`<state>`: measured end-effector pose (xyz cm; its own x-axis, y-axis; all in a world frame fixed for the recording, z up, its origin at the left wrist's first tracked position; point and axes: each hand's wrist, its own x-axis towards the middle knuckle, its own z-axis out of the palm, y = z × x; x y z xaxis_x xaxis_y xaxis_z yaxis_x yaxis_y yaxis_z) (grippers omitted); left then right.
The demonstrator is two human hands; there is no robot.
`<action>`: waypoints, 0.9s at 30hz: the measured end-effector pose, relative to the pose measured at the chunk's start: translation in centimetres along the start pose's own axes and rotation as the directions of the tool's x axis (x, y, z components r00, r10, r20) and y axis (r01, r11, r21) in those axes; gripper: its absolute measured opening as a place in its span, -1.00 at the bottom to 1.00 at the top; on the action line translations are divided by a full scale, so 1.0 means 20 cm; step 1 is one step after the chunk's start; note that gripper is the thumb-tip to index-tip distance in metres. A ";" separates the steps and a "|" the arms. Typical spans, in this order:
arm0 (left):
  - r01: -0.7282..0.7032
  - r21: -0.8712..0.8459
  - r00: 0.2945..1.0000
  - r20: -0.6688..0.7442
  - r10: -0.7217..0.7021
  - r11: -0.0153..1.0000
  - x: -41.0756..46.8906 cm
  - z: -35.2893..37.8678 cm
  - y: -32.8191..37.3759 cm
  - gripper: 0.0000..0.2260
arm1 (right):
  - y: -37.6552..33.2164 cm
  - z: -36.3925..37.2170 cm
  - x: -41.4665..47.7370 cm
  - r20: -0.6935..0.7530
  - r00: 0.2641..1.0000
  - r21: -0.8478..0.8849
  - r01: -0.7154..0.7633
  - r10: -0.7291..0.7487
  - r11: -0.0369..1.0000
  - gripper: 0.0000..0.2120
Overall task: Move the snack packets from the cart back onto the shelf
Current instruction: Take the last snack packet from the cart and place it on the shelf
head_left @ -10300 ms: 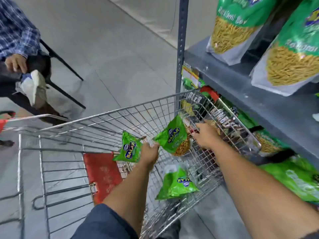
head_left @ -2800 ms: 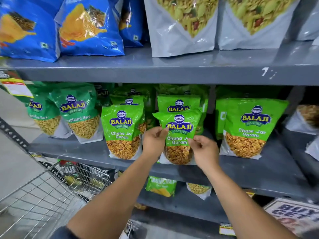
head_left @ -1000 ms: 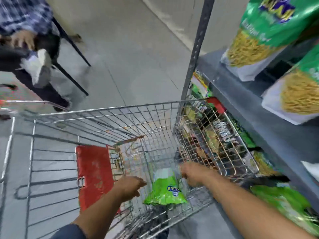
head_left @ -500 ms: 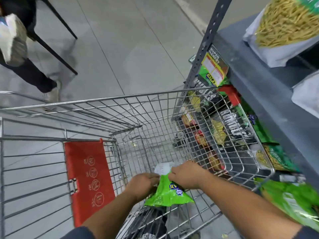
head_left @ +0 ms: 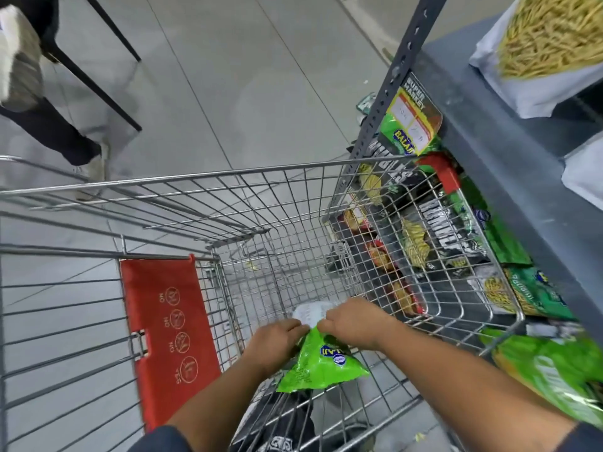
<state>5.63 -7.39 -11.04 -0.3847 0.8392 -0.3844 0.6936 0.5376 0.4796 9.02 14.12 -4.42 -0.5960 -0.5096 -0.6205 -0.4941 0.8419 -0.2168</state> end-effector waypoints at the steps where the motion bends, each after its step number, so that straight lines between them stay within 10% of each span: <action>1: 0.046 -0.011 0.998 0.054 -0.045 0.999 -0.02 0.00 -0.01 -0.56 | 0.01 0.00 -0.02 0.020 0.999 0.017 -0.038 0.037 0.999 -0.80; 8: 0.165 -0.062 0.970 0.193 -0.151 0.984 -0.09 0.07 0.02 -0.80 | 0.01 0.02 -0.07 0.305 0.952 -0.108 -0.003 0.036 0.994 -0.73; 27: 0.175 -0.340 0.982 -0.010 -0.189 0.924 -0.06 -0.11 -0.03 -0.75 | 0.04 -0.01 -0.06 0.079 0.995 -0.016 -0.058 0.059 0.998 -0.85</action>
<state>4.37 -8.51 -9.05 -0.5150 0.7230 -0.4604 0.3663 0.6712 0.6444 9.18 15.39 -3.69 -0.5723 -0.4430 -0.6901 -0.4684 0.8673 -0.1683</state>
